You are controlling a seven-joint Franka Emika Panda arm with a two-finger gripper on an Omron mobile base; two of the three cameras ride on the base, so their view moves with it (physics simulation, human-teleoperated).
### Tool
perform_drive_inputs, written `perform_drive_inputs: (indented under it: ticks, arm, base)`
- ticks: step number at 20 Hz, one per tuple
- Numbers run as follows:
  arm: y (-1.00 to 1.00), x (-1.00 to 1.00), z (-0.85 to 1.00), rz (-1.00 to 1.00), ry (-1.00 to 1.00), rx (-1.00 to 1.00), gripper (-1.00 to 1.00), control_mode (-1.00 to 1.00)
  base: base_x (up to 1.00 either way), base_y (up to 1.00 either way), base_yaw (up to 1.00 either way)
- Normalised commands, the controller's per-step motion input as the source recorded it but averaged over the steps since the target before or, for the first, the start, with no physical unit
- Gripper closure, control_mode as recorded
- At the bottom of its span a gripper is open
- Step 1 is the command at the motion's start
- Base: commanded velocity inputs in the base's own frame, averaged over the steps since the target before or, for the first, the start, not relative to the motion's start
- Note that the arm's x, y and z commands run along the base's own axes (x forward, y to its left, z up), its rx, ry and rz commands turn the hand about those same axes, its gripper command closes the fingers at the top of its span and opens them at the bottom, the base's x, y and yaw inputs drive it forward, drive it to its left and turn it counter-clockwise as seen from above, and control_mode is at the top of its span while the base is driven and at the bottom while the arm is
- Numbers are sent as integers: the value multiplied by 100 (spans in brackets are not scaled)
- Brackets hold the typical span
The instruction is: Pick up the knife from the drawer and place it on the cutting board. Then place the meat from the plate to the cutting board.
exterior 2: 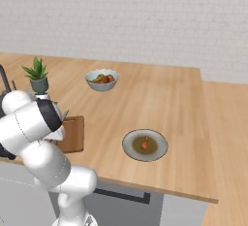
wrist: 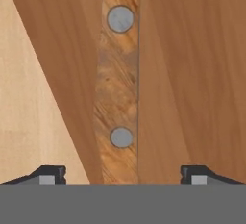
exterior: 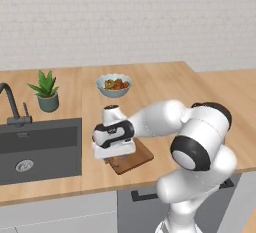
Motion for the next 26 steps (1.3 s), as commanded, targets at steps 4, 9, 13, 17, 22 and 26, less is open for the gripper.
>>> perform_drive_inputs:
  ticks: [4,9,13,17,22,26]
  arm:
    - [-17,-22,57,0,-11,5,-100,-100]
    - [-17,-48,97,0,-20,2,-100,-100]
    - [-63,-30,76,0,0,1,-100,-100]
    - [-94,-21,50,0,0,2,-100,-100]
    - [-100,0,29,0,1,10,-100,-100]
    - [-100,0,10,0,0,4,-100,-100]
  base:
    - [0,0,0]
    - [0,0,0]
    - [0,0,0]
    - [0,0,0]
    - [0,0,0]
    - [0,0,0]
